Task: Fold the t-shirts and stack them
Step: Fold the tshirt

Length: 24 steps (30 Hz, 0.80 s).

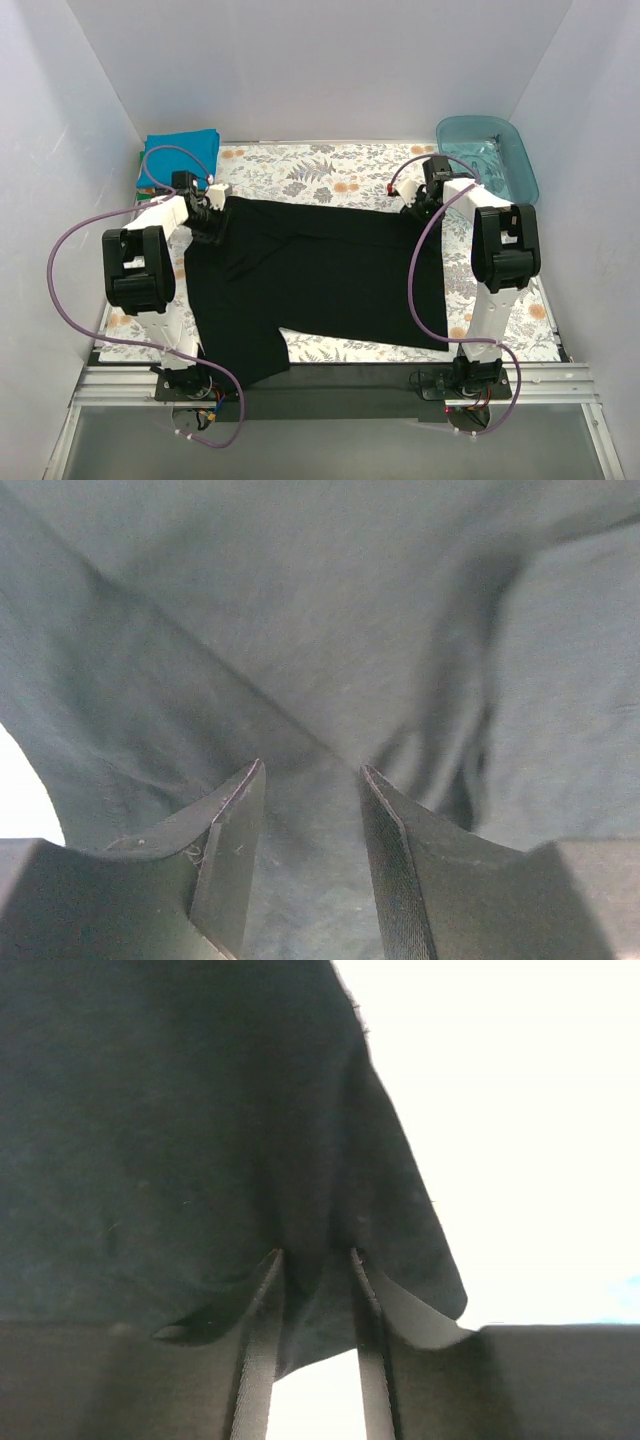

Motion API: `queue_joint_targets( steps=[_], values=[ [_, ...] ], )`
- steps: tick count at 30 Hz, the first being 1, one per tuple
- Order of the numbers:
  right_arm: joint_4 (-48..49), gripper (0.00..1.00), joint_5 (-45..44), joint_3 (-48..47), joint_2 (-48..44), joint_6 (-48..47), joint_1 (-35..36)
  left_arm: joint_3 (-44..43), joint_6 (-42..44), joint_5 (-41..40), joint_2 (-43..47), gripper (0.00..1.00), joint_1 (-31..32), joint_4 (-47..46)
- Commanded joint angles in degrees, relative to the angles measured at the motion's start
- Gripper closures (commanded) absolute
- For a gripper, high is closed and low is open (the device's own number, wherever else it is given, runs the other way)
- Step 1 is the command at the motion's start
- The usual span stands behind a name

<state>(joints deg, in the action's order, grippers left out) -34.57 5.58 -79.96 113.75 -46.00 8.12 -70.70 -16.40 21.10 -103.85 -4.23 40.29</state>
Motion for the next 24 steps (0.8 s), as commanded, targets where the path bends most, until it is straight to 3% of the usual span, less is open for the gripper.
queue_joint_targets(
  steps=[1, 2, 5, 11, 16, 20, 24],
  values=[
    [3.89, 0.57, -4.00, -2.55, 4.98, 1.17, -0.56, 2.57, -0.56, -6.15, -1.17, 0.59, -0.34, -3.20],
    [4.24, 0.50, -3.92, -3.09, 4.99, 1.35, -0.56, 3.02, -0.39, -7.55, -1.61, 0.59, -0.51, -3.99],
    [4.16, 0.44, -3.21, -4.06, 4.46, 1.26, -0.47, 3.46, 0.40, -8.71, -3.28, 0.59, -1.31, -4.70],
    [2.14, 0.34, 1.08, -0.72, -2.12, -0.67, -0.47, -1.81, 1.55, -1.78, 0.49, 0.59, -2.54, 1.18],
    [-0.94, 0.34, 9.43, -2.30, -7.84, 2.48, 1.45, -4.89, 3.74, 7.09, 3.92, 0.57, -2.54, 7.86],
    [-1.73, 0.37, 12.95, -4.85, -8.81, 6.26, 7.50, -6.03, 5.24, 13.07, 3.74, 0.56, -2.54, 13.57],
    [-1.21, 0.41, 17.52, -9.76, -6.11, 12.06, 14.10, -0.52, 0.25, 13.79, 6.46, 0.55, -2.54, 9.64]
  ],
)
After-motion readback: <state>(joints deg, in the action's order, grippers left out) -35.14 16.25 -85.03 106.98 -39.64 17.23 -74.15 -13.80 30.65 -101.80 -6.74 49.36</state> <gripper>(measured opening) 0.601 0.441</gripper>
